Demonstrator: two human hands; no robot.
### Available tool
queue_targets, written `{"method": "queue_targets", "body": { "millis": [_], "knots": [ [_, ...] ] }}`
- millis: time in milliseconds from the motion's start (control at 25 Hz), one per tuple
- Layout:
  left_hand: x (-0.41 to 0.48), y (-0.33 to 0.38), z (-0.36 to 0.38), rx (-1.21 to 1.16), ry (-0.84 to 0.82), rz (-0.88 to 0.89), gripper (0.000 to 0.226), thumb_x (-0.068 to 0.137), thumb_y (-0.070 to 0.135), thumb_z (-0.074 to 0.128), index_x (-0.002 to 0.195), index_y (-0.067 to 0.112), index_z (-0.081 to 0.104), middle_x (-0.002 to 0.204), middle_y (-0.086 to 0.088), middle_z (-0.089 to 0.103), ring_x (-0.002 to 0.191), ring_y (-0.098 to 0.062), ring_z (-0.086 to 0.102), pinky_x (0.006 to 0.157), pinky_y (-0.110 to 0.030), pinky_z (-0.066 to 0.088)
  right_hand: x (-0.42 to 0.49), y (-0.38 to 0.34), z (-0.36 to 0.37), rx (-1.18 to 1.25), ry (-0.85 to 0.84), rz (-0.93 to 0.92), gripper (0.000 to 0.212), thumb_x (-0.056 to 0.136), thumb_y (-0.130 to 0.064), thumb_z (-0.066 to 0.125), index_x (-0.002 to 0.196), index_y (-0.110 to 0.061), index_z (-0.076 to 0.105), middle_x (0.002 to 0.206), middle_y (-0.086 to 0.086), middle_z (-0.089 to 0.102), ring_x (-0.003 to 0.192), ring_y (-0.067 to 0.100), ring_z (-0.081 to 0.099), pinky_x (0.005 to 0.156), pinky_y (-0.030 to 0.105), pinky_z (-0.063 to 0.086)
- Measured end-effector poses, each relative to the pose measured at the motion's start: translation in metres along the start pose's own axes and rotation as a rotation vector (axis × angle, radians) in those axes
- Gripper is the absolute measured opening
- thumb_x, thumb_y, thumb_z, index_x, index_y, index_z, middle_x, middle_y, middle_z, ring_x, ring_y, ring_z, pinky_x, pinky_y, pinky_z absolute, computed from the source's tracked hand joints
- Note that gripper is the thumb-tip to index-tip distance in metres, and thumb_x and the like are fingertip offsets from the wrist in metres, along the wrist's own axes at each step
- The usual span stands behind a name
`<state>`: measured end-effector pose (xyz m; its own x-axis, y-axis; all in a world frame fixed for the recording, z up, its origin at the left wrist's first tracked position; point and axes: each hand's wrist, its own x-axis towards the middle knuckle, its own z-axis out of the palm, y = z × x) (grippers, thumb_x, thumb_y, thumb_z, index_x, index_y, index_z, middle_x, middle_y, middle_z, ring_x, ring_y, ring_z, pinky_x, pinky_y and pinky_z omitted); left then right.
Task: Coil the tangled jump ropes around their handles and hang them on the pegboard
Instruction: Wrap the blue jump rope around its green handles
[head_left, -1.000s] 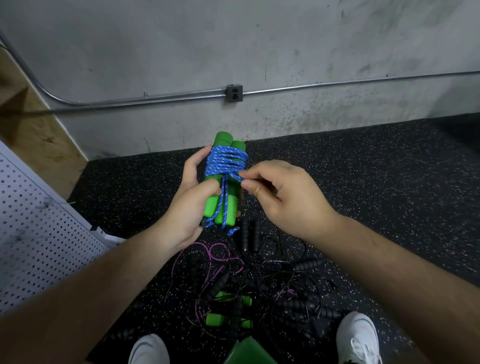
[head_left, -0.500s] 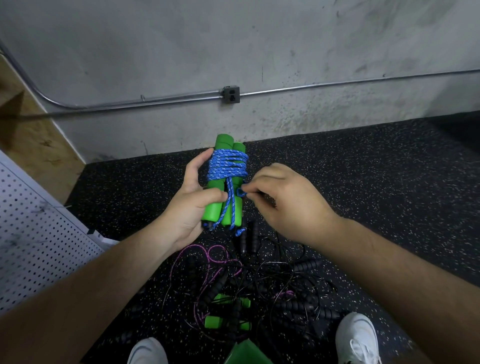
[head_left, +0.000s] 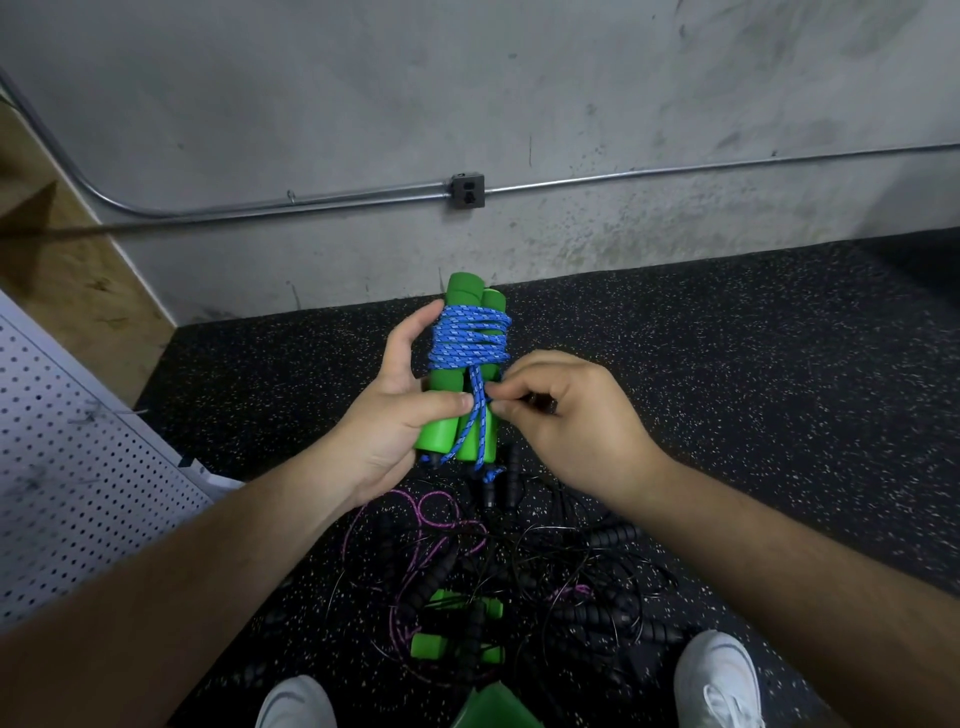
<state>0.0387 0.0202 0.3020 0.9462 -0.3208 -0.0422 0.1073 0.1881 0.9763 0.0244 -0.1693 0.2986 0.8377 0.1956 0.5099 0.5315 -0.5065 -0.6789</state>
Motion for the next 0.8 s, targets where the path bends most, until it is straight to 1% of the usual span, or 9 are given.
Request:
{"method": "queue_targets", "body": {
  "millis": [80, 200, 320, 400, 480, 520, 600, 680, 800],
  "knots": [
    [-0.002, 0.001, 0.002, 0.016, 0.011, 0.002, 0.092, 0.084, -0.021, 0.057, 0.147, 0.042, 0.036, 0.122, -0.025, 0.068, 0.102, -0.032, 0.068, 0.089, -0.047, 0.057, 0.001, -0.005, 0.004, 0.16, 0.022, 0.191, 0.014, 0.079, 0.002, 0.08, 0.081, -0.012, 0.081, 0.086, -0.006, 0.071, 0.083, 0.003, 0.065, 0.08, 0.014, 0.049],
    [-0.004, 0.002, 0.003, 0.045, 0.023, -0.002, 0.092, 0.086, -0.022, 0.055, 0.147, 0.044, 0.035, 0.121, -0.024, 0.068, 0.096, -0.03, 0.068, 0.082, -0.045, 0.058, 0.004, -0.015, 0.007, 0.314, 0.017, 0.411, 0.024, 0.078, 0.003, 0.08, 0.081, -0.02, 0.077, 0.079, -0.009, 0.072, 0.075, 0.0, 0.065, 0.075, 0.013, 0.05],
    [-0.005, 0.003, 0.001, 0.037, -0.003, -0.005, 0.093, 0.081, -0.015, 0.061, 0.146, 0.046, 0.035, 0.123, -0.023, 0.067, 0.098, -0.031, 0.067, 0.082, -0.047, 0.057, 0.003, -0.021, 0.008, 0.432, 0.027, 0.494, 0.023, 0.078, 0.005, 0.079, 0.083, -0.017, 0.075, 0.079, -0.005, 0.073, 0.073, 0.003, 0.065, 0.074, 0.017, 0.053],
    [-0.005, 0.002, -0.001, 0.037, -0.006, -0.004, 0.093, 0.081, -0.014, 0.061, 0.147, 0.046, 0.034, 0.123, -0.019, 0.069, 0.099, -0.031, 0.067, 0.082, -0.046, 0.057, 0.001, -0.023, 0.011, 0.477, 0.012, 0.513, 0.023, 0.082, 0.004, 0.076, 0.086, -0.018, 0.074, 0.082, -0.004, 0.073, 0.076, 0.004, 0.066, 0.076, 0.018, 0.052],
    [-0.005, 0.0, -0.001, 0.053, 0.005, -0.005, 0.093, 0.085, -0.02, 0.056, 0.148, 0.044, 0.033, 0.121, -0.013, 0.071, 0.099, -0.03, 0.065, 0.083, -0.043, 0.056, 0.0, -0.025, 0.014, 0.409, -0.015, 0.474, 0.023, 0.087, 0.0, 0.07, 0.092, -0.022, 0.073, 0.084, -0.007, 0.071, 0.075, 0.003, 0.064, 0.075, 0.018, 0.05],
    [-0.005, 0.0, -0.001, 0.065, 0.006, -0.011, 0.095, 0.085, -0.022, 0.053, 0.148, 0.044, 0.032, 0.121, -0.01, 0.072, 0.098, -0.031, 0.063, 0.08, -0.041, 0.055, -0.001, -0.026, 0.016, 0.318, -0.026, 0.418, 0.021, 0.089, -0.004, 0.069, 0.096, -0.023, 0.074, 0.085, -0.009, 0.07, 0.076, 0.004, 0.064, 0.075, 0.019, 0.051],
    [-0.005, 0.0, -0.001, 0.074, -0.008, -0.037, 0.102, 0.073, -0.021, 0.055, 0.147, 0.046, 0.032, 0.121, -0.006, 0.072, 0.09, -0.028, 0.061, 0.069, -0.032, 0.053, -0.003, -0.029, 0.018, 0.094, -0.044, 0.274, 0.018, 0.089, -0.014, 0.069, 0.102, -0.025, 0.075, 0.09, -0.009, 0.071, 0.083, 0.007, 0.066, 0.082, 0.023, 0.052],
    [-0.006, 0.002, 0.001, 0.056, -0.015, -0.058, 0.109, 0.06, -0.017, 0.053, 0.147, 0.046, 0.032, 0.125, -0.007, 0.069, 0.08, -0.019, 0.063, 0.056, -0.024, 0.051, -0.001, -0.031, 0.018, -0.079, -0.044, 0.19, 0.02, 0.086, -0.018, 0.071, 0.105, -0.024, 0.076, 0.095, -0.004, 0.071, 0.088, 0.01, 0.065, 0.088, 0.025, 0.05],
    [-0.006, 0.002, 0.002, 0.035, -0.017, -0.064, 0.113, 0.057, -0.018, 0.051, 0.149, 0.044, 0.03, 0.125, -0.009, 0.068, 0.073, -0.015, 0.063, 0.051, -0.023, 0.048, 0.004, -0.036, 0.017, -0.216, -0.069, 0.165, 0.025, 0.082, -0.019, 0.071, 0.107, -0.019, 0.076, 0.097, 0.002, 0.068, 0.085, 0.015, 0.065, 0.085, 0.026, 0.051]
  ]
}}
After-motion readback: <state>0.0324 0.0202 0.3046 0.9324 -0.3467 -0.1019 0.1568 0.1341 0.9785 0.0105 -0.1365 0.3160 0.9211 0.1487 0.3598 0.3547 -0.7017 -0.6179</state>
